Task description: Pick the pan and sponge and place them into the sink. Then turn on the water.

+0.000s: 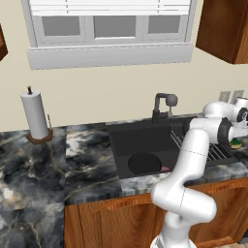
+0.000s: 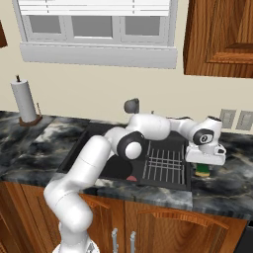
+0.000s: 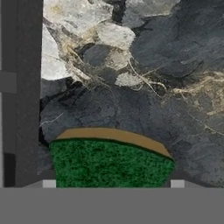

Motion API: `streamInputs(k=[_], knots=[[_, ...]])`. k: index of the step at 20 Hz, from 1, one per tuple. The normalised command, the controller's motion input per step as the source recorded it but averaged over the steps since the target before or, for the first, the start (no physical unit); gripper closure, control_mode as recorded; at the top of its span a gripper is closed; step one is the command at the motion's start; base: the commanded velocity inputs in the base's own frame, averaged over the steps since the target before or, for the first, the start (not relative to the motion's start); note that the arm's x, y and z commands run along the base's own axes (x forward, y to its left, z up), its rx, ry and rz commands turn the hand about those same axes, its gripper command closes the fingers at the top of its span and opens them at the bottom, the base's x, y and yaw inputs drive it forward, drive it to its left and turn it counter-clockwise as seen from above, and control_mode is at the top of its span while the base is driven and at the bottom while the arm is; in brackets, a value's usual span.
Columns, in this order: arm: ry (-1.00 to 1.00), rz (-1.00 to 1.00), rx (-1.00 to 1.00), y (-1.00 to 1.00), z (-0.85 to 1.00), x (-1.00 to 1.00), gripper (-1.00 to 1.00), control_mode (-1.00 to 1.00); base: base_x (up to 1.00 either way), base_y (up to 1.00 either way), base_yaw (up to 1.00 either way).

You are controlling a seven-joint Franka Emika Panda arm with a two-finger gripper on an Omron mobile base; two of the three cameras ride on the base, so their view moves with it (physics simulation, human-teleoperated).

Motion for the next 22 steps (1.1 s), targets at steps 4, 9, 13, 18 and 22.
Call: streamInputs(k=[4, 9, 13, 18, 22], knots=[[0.0, -0.03, 0.01, 0.0, -0.2, -0.08, 1.0, -1.0, 0.0, 0.0, 0.0], [0.0, -0.02, 0.0, 0.02, -0.16, -0.16, 1.0, -1.0, 0.0, 0.0, 0.0], [0.0, -0.01, 0.03, 0.04, 0.18, -0.28, 1.0, -1.0, 0.0, 0.0, 0.0], [-0.02, 0.0, 0.03, 0.06, 0.37, -0.34, 1.0, -1.0, 0.0, 0.0, 0.0], [-0.01, 0.02, 0.01, 0.27, 0.31, -0.38, 1.0, -1.0, 0.0, 0.0, 0.0]])
